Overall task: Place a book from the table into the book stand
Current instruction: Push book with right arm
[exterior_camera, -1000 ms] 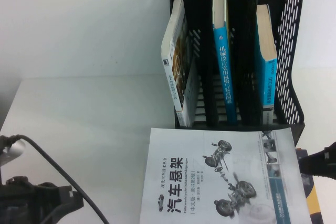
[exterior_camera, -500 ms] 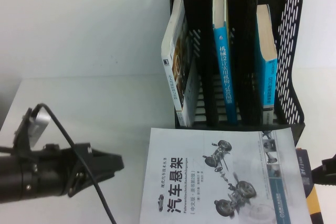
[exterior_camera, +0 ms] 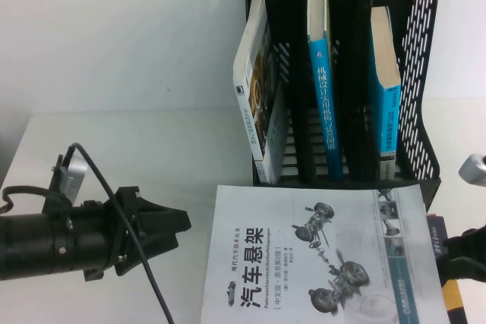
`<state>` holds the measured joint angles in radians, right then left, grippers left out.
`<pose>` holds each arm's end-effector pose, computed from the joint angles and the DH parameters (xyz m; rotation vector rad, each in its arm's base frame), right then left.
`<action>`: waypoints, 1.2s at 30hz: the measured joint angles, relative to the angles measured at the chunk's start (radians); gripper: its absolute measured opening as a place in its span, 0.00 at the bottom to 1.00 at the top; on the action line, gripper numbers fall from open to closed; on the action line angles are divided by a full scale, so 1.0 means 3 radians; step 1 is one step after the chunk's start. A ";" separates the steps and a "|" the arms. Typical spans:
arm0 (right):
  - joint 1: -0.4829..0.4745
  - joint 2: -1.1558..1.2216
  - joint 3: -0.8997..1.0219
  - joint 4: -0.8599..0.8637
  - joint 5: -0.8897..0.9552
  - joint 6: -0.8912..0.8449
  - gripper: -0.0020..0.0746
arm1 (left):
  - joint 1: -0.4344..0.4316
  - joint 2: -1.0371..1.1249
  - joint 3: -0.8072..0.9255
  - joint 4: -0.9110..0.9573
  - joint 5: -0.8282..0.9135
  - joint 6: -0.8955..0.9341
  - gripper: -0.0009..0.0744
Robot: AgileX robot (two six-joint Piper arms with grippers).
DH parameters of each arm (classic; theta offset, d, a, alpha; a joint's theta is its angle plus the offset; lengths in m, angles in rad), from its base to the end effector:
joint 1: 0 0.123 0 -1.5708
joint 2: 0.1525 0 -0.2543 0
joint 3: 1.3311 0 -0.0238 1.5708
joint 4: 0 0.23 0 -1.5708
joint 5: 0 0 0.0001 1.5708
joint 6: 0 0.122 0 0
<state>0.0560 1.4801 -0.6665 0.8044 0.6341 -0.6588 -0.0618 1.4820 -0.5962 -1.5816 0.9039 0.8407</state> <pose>0.2403 0.0657 0.1391 -0.1396 2.7226 0.6339 0.2407 -0.1110 0.1753 -0.3487 2.3996 -1.4487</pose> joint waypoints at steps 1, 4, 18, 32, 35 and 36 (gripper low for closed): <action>0.0028 0.0008 -0.0006 0.0000 -0.0020 0.0000 0.02 | 0.0000 0.0033 0.0000 -0.0017 0.0000 0.0000 0.43; 0.0176 0.0016 -0.0012 0.0079 -0.0164 0.0000 0.02 | 0.0000 0.0135 -0.0003 -0.0044 0.0000 0.0036 0.44; 0.0466 0.0040 -0.0012 0.0179 -0.0465 0.0000 0.02 | 0.0000 0.0316 -0.0008 -0.0151 0.0117 0.0445 0.46; 0.0490 0.0040 -0.0012 0.0201 -0.0521 0.0000 0.02 | 0.0000 0.0316 -0.0008 -0.0278 -0.0029 0.0459 0.46; 0.0490 0.0040 -0.0012 0.0201 -0.0521 0.0000 0.02 | 0.0000 0.0316 -0.0008 -0.0278 -0.0051 0.0459 0.47; 0.0490 0.0040 -0.0012 0.0201 -0.0522 0.0000 0.02 | 0.0000 0.0316 -0.0008 -0.0278 -0.0058 0.0464 0.48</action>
<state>0.2030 1.4922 -0.6701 0.8646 0.4774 -0.6588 -0.0618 1.5769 -0.5985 -1.6651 0.8864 0.9799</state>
